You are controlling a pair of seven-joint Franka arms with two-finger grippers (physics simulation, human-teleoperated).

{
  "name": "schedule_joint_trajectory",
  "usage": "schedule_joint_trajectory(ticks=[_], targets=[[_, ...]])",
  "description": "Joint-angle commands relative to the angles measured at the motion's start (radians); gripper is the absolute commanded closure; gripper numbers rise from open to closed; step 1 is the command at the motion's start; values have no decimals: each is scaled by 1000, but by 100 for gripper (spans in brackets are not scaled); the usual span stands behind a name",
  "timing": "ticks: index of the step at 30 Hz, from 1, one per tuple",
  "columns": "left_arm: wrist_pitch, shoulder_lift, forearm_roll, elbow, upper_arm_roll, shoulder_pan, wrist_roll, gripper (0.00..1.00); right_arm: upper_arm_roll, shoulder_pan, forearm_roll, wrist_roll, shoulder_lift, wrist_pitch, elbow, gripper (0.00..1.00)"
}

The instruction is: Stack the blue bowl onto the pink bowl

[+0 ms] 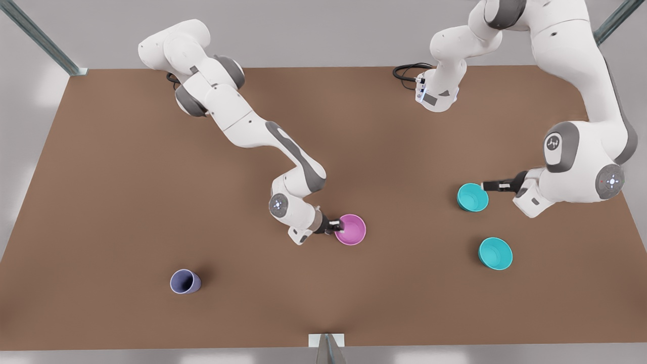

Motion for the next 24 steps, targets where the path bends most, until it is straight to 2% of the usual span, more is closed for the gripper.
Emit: schedule_joint_trajectory(ticks=[1, 4, 5, 6, 7, 9, 10, 12, 13, 18, 19, 20, 21, 24], targets=[[320, 20, 2, -103, 60, 1, 235, 0, -1, -6, 6, 345, -24, 22, 0, 0], [454, 70, -1, -138, 92, 8, 357, 0, -2, -118, 0, 335, -127, -102, -41, 0], [570, 74, -27, -226, 115, 8, 406, 0, -36, -150, -63, 334, -174, -231, -55, 0], [629, 84, -93, -270, 142, 8, 486, 0, -56, -178, -238, 334, -202, -379, -55, 0], [630, 94, -100, -281, 149, 8, 500, 0, -58, -213, -313, 326, -216, -479, -54, 0], [632, 94, -100, -327, 151, 1, 515, 0, -59, -306, -506, 60, -285, -685, -54, 0], [653, 94, -100, -353, 151, 1, 549, 0, -58, -412, -514, -182, -343, -812, -54, 0], [703, 98, -100, -402, 158, 2, 568, 0, -65, -523, -609, -529, -446, -892, -42, 0], [703, 101, -100, -408, 163, 2, 568, 0, -67, -550, -611, -600, -472, -891, -40, 0], [703, 127, -100, -428, 163, 2, 569, 0, -64, -581, -678, -631, -740, -1161, -39, 0], [704, 130, -100, -428, 163, 2, 569, 3, -68, -580, -672, -628, -791, -1182, -37, 0], [703, 133, -100, -428, 163, 2, 569, 9, -68, -583, -674, -619, -852, -1184, -66, 0], [703, 133, -100, -428, 163, 2, 569, 27, -68, -601, -659, -616, -889, -1179, -117, 0], [703, 146, -100, -428, 163, 2, 569, 37, -70, -601, -657, -616, -851, -1175, -121, 0]])
